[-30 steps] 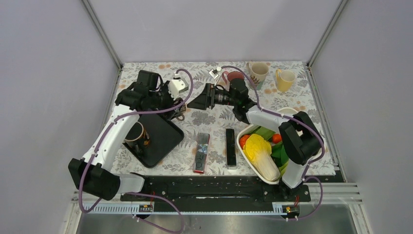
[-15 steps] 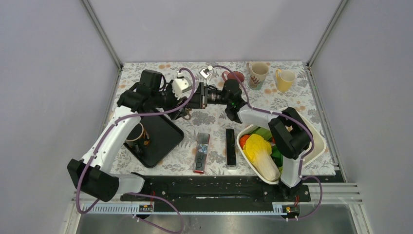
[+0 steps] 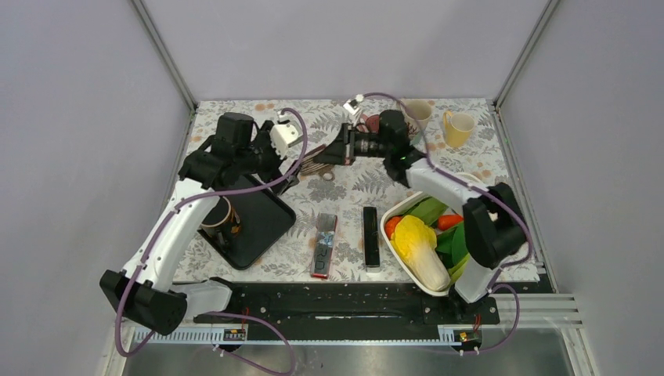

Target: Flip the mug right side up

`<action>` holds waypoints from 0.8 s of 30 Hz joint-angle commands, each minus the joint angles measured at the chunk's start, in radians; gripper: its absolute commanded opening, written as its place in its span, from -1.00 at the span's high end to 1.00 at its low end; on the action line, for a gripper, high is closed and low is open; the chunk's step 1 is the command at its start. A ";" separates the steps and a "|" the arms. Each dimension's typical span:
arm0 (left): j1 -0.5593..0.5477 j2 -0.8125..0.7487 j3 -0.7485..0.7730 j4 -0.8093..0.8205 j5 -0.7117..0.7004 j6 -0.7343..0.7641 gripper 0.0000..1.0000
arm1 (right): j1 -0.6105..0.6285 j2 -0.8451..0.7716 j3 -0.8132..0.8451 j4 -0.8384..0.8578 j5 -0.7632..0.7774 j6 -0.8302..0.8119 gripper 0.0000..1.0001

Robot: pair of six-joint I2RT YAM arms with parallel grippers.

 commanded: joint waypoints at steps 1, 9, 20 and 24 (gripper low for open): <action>0.025 -0.080 0.016 0.033 -0.107 0.001 -0.98 | -0.152 -0.216 0.137 -0.762 0.309 -0.661 1.00; 0.071 -0.047 -0.028 -0.010 -0.207 -0.031 -0.98 | -0.407 -0.117 0.488 -1.337 0.767 -1.118 1.00; 0.108 -0.015 -0.096 -0.031 -0.282 0.017 -0.98 | -0.489 0.205 0.617 -1.445 0.864 -1.539 1.00; 0.116 -0.015 -0.127 -0.032 -0.295 0.032 -0.98 | -0.502 0.240 0.580 -1.393 0.859 -1.576 1.00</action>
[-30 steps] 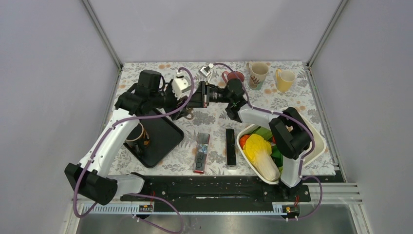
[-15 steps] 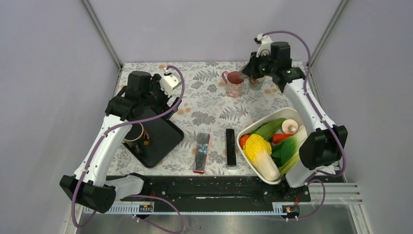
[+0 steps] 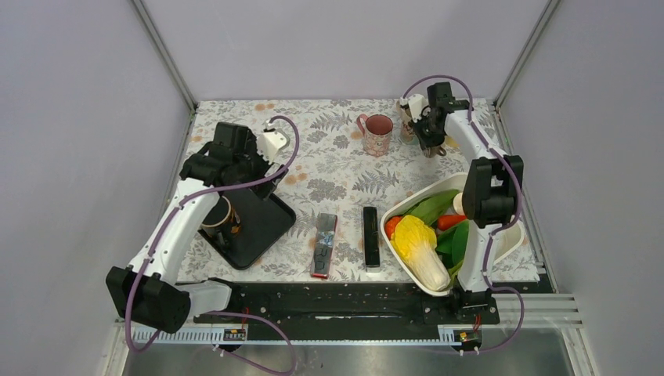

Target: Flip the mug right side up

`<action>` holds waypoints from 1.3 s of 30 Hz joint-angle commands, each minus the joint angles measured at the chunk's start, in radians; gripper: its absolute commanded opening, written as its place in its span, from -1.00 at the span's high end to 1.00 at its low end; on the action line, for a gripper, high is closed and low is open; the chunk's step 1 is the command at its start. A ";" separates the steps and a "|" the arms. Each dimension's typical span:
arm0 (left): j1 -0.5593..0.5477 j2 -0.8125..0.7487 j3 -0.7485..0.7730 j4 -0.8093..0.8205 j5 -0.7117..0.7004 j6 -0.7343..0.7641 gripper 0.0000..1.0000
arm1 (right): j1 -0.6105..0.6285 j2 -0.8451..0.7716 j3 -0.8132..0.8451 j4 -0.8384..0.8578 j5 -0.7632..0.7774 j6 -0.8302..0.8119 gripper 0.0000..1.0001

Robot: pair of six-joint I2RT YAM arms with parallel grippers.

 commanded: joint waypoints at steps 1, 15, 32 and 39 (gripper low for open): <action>0.012 -0.004 -0.031 0.016 -0.042 0.026 -0.98 | -0.018 -0.014 -0.026 0.088 0.007 -0.132 1.00; 0.016 0.050 -0.077 -0.033 -0.084 0.077 -0.98 | -0.055 0.066 -0.077 0.174 -0.047 -0.157 0.46; 0.133 0.039 0.068 -0.281 -0.212 0.165 -0.98 | -0.040 -0.307 -0.173 0.174 -0.009 -0.004 -0.99; 0.338 -0.033 0.089 -0.337 -0.303 0.232 -0.87 | 0.039 -0.501 -0.324 0.229 -0.051 0.106 -0.99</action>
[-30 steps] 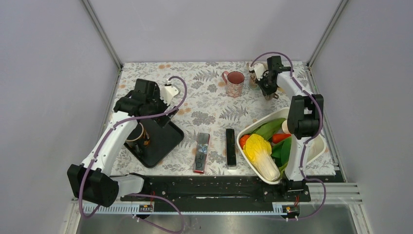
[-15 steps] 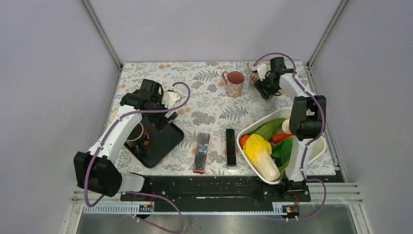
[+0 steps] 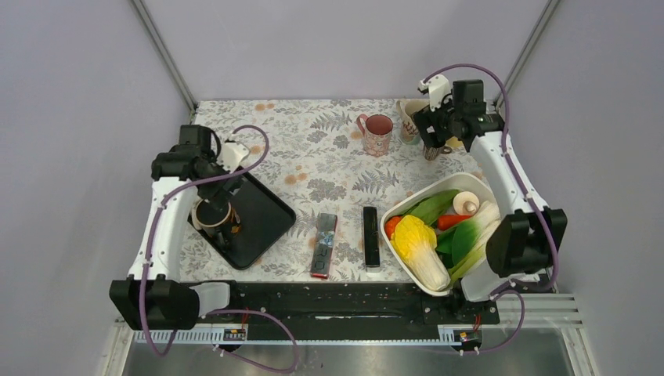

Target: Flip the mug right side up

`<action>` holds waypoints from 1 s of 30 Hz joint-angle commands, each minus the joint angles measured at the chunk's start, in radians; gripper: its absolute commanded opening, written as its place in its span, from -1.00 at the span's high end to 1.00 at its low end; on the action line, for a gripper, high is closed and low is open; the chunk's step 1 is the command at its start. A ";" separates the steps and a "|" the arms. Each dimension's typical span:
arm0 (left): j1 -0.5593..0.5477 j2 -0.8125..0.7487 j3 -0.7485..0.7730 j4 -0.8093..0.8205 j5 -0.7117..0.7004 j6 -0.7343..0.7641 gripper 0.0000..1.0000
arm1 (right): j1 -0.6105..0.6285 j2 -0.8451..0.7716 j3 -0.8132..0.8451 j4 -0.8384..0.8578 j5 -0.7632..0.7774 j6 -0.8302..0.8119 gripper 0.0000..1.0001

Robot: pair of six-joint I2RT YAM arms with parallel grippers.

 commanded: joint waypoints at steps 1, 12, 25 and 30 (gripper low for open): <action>0.149 -0.045 0.053 -0.067 -0.075 0.059 -0.83 | 0.073 -0.125 -0.122 0.070 -0.047 0.102 -0.99; 0.268 -0.137 -0.233 0.086 -0.155 0.122 -0.49 | 0.150 -0.375 -0.467 0.312 -0.154 0.211 -0.99; 0.057 -0.091 -0.406 0.141 -0.153 0.031 -0.13 | 0.153 -0.429 -0.490 0.325 -0.178 0.222 -0.99; -0.044 -0.034 -0.383 0.154 -0.079 -0.018 -0.13 | 0.153 -0.423 -0.490 0.328 -0.178 0.220 -0.99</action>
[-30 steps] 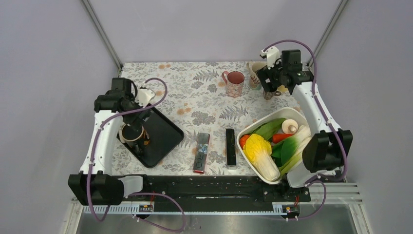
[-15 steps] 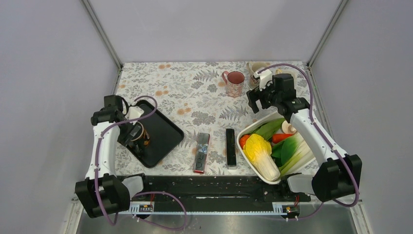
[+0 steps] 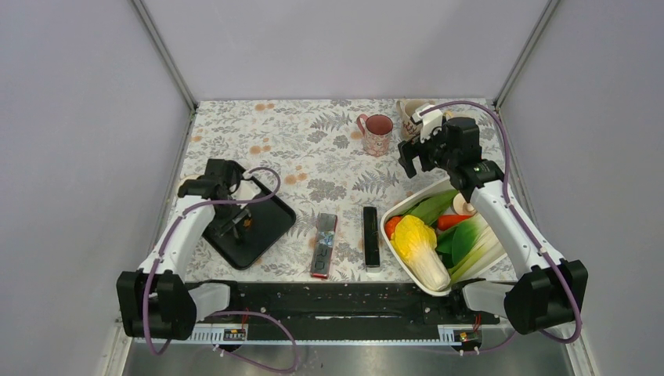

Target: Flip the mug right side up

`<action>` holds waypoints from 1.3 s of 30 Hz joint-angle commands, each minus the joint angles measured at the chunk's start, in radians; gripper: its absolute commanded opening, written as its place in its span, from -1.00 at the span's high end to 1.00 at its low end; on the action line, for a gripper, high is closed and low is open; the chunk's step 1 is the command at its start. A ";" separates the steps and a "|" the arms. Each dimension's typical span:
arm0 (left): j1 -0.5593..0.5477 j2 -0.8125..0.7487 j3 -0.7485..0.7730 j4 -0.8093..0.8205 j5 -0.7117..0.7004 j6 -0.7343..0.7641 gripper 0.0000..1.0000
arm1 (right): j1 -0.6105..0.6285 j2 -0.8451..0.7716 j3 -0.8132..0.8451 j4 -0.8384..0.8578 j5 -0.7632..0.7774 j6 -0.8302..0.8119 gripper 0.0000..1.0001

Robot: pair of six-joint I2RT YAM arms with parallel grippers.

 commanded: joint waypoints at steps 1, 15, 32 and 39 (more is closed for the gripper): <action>-0.081 0.061 0.023 0.033 0.111 -0.078 -0.14 | 0.008 -0.017 -0.004 0.043 -0.031 0.011 -0.99; -0.348 -0.027 0.266 -0.193 0.131 0.003 -0.54 | 0.008 0.003 -0.004 0.041 -0.052 -0.008 -0.99; -0.728 0.152 0.048 -0.033 -0.041 0.651 -0.97 | 0.008 -0.011 -0.014 0.048 -0.084 0.000 -0.99; -0.659 0.184 -0.148 0.165 -0.176 0.839 -0.88 | 0.009 -0.013 -0.017 0.051 -0.113 -0.001 -0.99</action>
